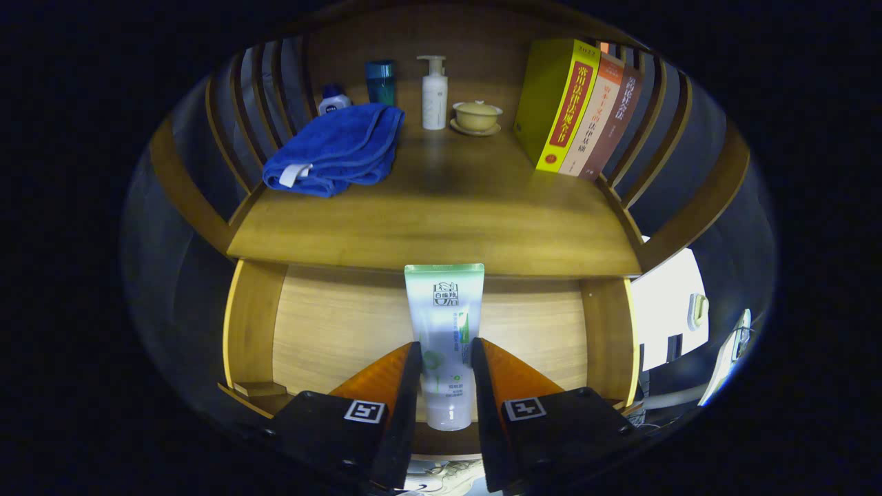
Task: Pull open the drawer, take out the items inside it, and place them on the countertop above the cabinet.
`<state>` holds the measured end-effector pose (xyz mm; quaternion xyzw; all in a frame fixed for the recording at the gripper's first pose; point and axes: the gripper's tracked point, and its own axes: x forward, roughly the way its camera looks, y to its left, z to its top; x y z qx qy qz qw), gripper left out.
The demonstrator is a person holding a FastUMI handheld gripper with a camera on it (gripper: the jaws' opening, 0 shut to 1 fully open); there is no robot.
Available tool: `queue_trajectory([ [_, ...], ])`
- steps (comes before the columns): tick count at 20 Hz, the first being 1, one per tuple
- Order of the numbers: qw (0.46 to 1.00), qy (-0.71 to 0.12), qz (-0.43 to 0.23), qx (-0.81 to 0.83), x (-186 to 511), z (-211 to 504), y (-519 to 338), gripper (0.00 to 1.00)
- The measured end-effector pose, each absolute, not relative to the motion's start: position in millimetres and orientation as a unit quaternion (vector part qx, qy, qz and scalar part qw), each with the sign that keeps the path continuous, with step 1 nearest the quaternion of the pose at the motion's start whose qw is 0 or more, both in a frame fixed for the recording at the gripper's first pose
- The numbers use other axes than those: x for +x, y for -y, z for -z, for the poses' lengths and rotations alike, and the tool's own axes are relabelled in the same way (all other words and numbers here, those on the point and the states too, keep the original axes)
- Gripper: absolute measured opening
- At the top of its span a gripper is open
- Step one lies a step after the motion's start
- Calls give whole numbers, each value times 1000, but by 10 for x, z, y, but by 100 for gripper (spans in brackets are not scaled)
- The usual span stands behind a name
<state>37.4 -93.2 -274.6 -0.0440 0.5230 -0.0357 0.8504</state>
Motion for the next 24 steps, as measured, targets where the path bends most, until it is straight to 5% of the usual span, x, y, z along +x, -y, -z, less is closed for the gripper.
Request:
queue_trajectory([
  [6, 861, -505, 32, -51, 892, 2429, 866, 49],
  [8, 873, -482, 61, -41, 1181, 2292, 965, 9],
  [13, 868, -495, 35, -32, 1232, 2662, 860, 9],
  [18, 862, -504, -3, -58, 899, 2730, 821, 37],
  [22, 844, -531, -3, -74, 585, 3076, 930, 70],
  [24, 833, -546, -4, -91, 456, 3310, 984, 74],
])
